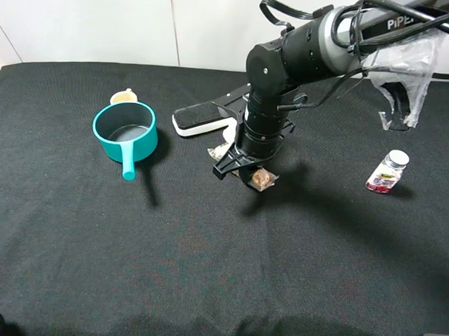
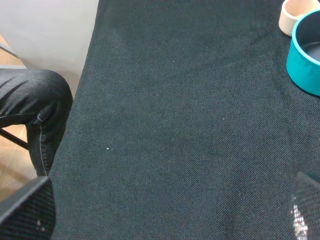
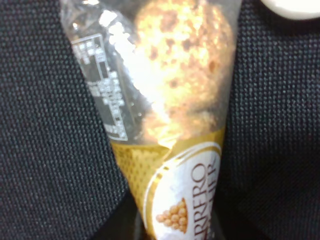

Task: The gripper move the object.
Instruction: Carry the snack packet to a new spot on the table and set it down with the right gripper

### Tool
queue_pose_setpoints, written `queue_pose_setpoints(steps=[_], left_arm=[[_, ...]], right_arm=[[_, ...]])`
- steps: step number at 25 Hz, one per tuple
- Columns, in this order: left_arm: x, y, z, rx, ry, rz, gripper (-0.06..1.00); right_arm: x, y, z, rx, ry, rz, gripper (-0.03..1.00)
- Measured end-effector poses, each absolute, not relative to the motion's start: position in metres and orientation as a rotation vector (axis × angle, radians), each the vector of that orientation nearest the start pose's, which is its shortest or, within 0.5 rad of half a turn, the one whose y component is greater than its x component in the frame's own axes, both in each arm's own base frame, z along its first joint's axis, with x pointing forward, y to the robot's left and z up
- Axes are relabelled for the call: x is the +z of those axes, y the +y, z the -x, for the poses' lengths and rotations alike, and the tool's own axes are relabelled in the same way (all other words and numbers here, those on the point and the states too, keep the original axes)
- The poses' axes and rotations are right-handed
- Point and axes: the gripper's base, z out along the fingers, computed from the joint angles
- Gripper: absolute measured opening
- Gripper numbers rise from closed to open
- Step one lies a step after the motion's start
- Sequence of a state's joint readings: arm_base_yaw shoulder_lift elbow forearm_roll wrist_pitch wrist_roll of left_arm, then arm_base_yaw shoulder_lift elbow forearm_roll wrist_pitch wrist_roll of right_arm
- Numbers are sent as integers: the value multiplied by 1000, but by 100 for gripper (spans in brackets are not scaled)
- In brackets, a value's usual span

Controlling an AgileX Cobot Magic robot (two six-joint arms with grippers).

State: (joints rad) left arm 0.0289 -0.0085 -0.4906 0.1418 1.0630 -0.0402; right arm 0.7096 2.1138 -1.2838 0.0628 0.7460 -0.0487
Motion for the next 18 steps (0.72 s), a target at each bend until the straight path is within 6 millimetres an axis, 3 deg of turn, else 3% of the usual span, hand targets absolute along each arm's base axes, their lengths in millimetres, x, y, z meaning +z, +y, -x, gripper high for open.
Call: queue_pose_setpoints(steps=[18], left_arm=[[275,11,6,163,2042,77,99]], right_arm=[[106,254,-291,105,2868,1078,14]])
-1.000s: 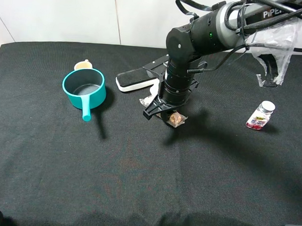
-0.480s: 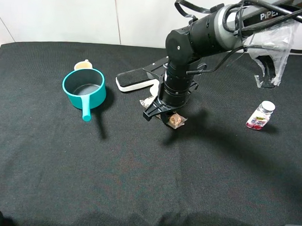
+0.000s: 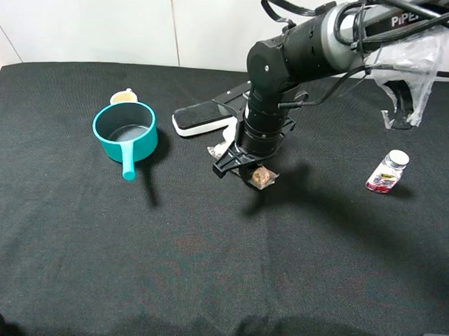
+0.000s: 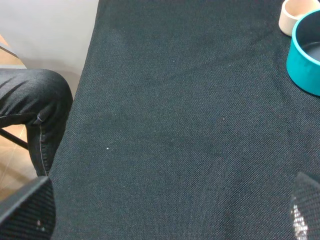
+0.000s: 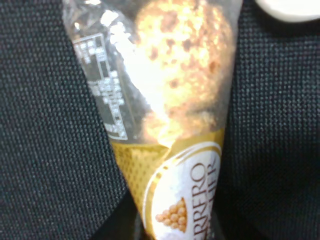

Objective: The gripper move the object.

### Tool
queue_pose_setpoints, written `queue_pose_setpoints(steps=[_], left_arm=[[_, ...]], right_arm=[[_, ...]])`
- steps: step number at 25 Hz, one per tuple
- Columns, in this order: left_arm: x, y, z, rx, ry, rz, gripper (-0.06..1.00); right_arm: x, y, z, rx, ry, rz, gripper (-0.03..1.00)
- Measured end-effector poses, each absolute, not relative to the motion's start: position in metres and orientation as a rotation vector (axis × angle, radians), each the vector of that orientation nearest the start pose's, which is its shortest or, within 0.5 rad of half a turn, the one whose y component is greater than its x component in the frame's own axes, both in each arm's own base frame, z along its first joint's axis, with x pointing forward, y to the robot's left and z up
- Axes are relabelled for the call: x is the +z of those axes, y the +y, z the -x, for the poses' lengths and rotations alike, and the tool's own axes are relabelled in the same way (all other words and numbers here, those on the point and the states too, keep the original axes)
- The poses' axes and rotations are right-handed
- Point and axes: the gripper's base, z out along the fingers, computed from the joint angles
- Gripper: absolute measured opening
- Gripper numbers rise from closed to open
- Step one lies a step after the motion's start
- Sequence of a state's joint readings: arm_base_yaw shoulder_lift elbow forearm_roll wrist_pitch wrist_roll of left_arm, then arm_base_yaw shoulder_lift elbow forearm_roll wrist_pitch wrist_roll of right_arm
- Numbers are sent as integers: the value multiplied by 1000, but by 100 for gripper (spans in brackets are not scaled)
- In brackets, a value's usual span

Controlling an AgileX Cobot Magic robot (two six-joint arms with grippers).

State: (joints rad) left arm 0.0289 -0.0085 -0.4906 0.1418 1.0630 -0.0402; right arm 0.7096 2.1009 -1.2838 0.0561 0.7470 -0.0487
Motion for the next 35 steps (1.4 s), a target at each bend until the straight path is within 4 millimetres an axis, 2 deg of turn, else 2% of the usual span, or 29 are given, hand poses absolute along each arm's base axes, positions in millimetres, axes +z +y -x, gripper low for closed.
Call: queue_pose_setpoints(steps=[20,23,25,31,35], left_arm=[[275,11,6,163,2042,77,99],[275,11,6,163,2042,77,99],[275,11,6,163,2042,77,99],[275,11,6,163,2042,77,99],[275,11,6,163,2042,77,99]], right_arm=[[107,254,-291,100,2862,1083,14],[107,254,-291,97,2860,1085,24],[107,254,-291,92,2858,1087,36],[107,253,-292,76,2853,1090,64],[107,252,-293,63,2846,1101,69]])
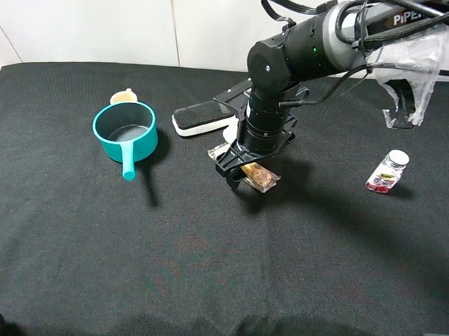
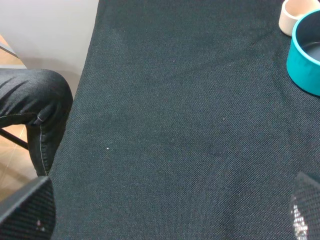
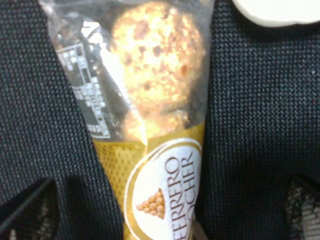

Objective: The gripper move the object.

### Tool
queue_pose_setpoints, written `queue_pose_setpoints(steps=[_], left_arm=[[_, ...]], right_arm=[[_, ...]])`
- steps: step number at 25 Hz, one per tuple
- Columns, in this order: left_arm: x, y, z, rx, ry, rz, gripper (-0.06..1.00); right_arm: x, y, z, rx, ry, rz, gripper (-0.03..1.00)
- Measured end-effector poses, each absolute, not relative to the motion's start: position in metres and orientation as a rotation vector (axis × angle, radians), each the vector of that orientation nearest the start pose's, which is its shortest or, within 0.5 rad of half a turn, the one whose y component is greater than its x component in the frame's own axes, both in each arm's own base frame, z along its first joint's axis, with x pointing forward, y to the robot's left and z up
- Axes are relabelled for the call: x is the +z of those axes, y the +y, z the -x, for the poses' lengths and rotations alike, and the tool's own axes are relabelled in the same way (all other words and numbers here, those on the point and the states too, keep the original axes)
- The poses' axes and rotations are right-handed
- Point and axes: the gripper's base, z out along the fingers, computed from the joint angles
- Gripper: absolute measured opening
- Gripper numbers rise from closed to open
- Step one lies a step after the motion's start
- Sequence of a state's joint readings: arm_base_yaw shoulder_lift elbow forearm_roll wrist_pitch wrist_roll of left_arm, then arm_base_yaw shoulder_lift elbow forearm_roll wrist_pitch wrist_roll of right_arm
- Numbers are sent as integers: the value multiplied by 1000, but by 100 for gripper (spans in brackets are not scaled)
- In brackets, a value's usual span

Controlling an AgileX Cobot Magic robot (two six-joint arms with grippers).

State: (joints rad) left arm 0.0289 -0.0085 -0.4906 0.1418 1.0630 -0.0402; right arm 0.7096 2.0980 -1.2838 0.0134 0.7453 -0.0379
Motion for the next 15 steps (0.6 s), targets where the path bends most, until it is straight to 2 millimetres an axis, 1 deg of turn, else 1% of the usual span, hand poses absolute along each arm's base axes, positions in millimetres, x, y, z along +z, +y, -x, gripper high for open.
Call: queue_pose_setpoints(steps=[7,10,12,15], left_arm=[[275,11,6,163,2042,77,99],[275,11,6,163,2042,77,99],[275,11,6,163,2042,77,99],[275,11,6,163,2042,77,99]], right_arm=[[107,252,-293,63,2846,1100,69],[111,252,-293,67,2838,1097,69],[120,250,-294,78,2821,1079,69],[144,238,-304,100,2790,1001,69]])
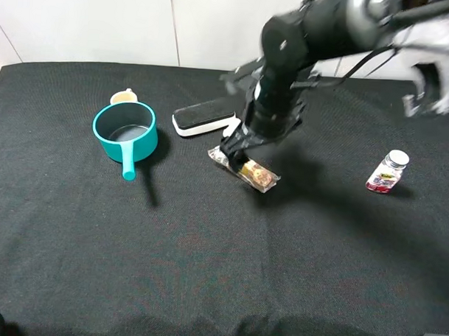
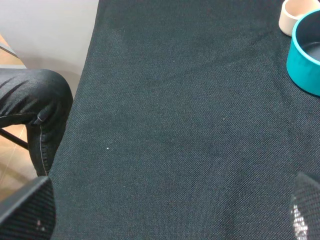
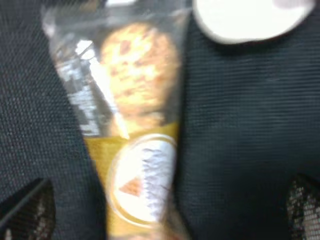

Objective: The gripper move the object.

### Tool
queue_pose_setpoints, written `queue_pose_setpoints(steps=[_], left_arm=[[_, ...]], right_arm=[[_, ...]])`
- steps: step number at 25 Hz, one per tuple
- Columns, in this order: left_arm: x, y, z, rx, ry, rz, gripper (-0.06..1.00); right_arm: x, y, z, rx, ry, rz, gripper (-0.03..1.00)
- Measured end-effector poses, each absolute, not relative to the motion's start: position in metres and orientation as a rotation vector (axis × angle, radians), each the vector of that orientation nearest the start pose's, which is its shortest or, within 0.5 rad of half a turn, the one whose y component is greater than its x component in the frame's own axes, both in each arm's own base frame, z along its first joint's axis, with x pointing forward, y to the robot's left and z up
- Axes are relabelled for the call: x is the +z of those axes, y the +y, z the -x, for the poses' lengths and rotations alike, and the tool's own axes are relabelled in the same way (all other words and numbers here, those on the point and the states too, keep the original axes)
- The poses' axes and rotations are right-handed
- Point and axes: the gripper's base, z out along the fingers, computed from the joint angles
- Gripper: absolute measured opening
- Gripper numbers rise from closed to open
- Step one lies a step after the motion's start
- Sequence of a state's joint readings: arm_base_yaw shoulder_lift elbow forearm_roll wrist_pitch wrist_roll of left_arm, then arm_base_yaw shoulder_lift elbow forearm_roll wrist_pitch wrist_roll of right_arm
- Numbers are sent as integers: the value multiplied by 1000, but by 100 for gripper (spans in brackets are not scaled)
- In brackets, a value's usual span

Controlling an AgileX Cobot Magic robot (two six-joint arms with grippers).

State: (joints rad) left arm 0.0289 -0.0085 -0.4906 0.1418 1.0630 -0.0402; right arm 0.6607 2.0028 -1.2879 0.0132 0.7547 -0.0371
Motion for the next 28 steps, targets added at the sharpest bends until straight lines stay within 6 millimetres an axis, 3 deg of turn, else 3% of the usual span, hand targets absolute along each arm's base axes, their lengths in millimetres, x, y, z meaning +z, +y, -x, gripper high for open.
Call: queue_pose_setpoints(steps=[3,8,15,22,28], left_arm=[[275,11,6,163,2042,77,99],[275,11,6,163,2042,77,99],[275,11,6,163,2042,77,99],[275,11,6,163,2042,77,99],[275,11,6,163,2042,77,99]], right_arm=[[177,212,-316,110,2764,897,69],[231,146,-328,84,2756,705,69],[282,49,-321,47,2789,483,69],[295,-18,-279,76,2782,187,69],[298,-42,-222,39,2727,-5,69]])
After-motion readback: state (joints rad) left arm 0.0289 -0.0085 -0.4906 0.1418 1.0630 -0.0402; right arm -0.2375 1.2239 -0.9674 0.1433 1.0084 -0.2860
